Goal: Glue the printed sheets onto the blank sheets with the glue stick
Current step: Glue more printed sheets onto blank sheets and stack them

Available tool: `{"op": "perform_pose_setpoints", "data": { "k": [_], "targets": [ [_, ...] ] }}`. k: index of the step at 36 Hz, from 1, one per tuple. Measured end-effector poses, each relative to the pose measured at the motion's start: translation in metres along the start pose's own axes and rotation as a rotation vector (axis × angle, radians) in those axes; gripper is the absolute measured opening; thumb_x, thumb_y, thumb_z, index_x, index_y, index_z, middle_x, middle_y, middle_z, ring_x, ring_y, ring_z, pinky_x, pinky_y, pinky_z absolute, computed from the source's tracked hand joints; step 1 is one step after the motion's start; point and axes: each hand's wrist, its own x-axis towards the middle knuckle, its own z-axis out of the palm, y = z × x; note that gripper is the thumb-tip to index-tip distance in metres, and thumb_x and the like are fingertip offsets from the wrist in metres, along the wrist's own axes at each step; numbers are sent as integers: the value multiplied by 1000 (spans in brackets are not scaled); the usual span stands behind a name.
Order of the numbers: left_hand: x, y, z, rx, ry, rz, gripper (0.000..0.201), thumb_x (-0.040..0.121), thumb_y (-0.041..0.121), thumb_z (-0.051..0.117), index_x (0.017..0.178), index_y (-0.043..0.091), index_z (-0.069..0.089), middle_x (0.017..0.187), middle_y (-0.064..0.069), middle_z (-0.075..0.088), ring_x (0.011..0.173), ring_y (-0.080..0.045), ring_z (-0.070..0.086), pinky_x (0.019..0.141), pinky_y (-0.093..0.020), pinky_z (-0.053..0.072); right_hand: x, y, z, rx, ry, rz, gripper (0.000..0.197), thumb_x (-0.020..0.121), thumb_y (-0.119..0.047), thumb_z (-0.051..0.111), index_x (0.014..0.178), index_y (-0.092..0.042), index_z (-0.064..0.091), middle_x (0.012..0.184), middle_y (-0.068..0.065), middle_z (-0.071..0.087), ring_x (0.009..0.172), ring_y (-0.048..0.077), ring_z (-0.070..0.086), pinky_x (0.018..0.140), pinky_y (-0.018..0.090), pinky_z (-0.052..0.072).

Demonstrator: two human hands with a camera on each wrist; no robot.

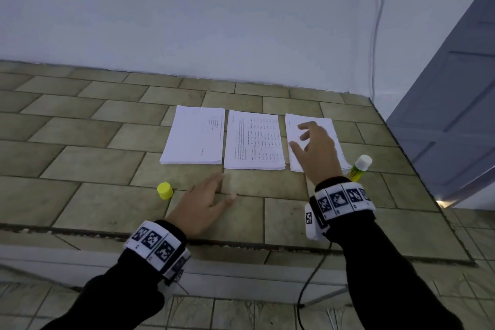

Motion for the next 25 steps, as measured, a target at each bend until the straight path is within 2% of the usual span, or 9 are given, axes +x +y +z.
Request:
{"op": "perform_pose_setpoints", "data": {
  "k": [3, 5, 7, 10, 13, 15, 18, 21, 25],
  "targets": [
    [-9, 24, -31, -90, -22, 66, 73, 89, 62, 49, 150, 25, 33, 159, 10, 23, 142, 2, 20, 113, -19, 25, -10, 6, -21, 38, 202, -97, 30, 89, -19, 65, 116, -13, 56, 104, 4, 58, 87, 14, 52, 75, 24, 43],
    [-12, 39, -55, -98, 29, 93, 64, 91, 53, 52, 148, 27, 38, 155, 15, 30, 135, 7, 25, 103, -9, 25, -15, 16, -30, -53, 322, -100, 31, 86, -20, 66, 115, -13, 57, 107, 6, 60, 97, 22, 54, 86, 38, 47],
    [-9, 48, -77, -39, 82, 90, 68, 89, 60, 45, 147, 26, 39, 151, 14, 37, 132, 2, 33, 103, -17, 29, -20, 27, -35, -133, 413, -38, 38, 83, -24, 67, 117, -12, 55, 115, 10, 58, 108, 29, 52, 91, 47, 44],
    [14, 46, -96, 141, 157, 10, 71, 91, 63, 37, 146, 19, 40, 150, 2, 43, 130, -17, 45, 106, -35, 37, -27, 44, -39, -98, 468, 98, 54, 78, -25, 72, 124, -10, 47, 125, 13, 51, 117, 32, 46, 98, 46, 39],
    [52, 31, -102, 372, 124, -229, 67, 96, 61, 38, 143, 13, 41, 142, -10, 50, 122, -28, 52, 99, -39, 42, -31, 64, -38, -7, 403, 302, 72, 75, -35, 74, 131, -5, 39, 128, 17, 48, 117, 35, 46, 98, 46, 42],
    [75, 26, -100, 508, 56, -335, 66, 97, 60, 39, 136, 7, 44, 131, -12, 56, 113, -29, 55, 87, -36, 43, -33, 71, -36, 65, 299, 453, 75, 77, -38, 74, 131, -1, 37, 124, 18, 50, 112, 35, 51, 90, 44, 46],
    [102, 18, -91, 592, 43, -341, 57, 96, 58, 45, 112, 4, 55, 85, -6, 58, 83, -24, 55, 70, -30, 40, -38, 76, -34, 90, 134, 573, 62, 83, -31, 72, 126, 1, 39, 109, 14, 53, 96, 31, 54, 74, 35, 40],
    [121, 1, -81, 588, 72, -322, 49, 90, 60, 55, 81, 11, 54, 65, -1, 47, 67, -21, 52, 66, -28, 42, -39, 82, -33, 63, 68, 578, 49, 87, -23, 69, 122, 1, 45, 109, 16, 55, 90, 26, 48, 74, 33, 37],
    [132, -19, -68, 658, -17, -374, 41, 82, 50, 69, 62, 37, 36, 71, 3, 48, 81, -25, 63, 78, -34, 55, -37, 86, -33, -1, 23, 571, 39, 92, -20, 63, 123, 1, 51, 118, 21, 59, 102, 34, 55, 75, 32, 37]
  ]
}}
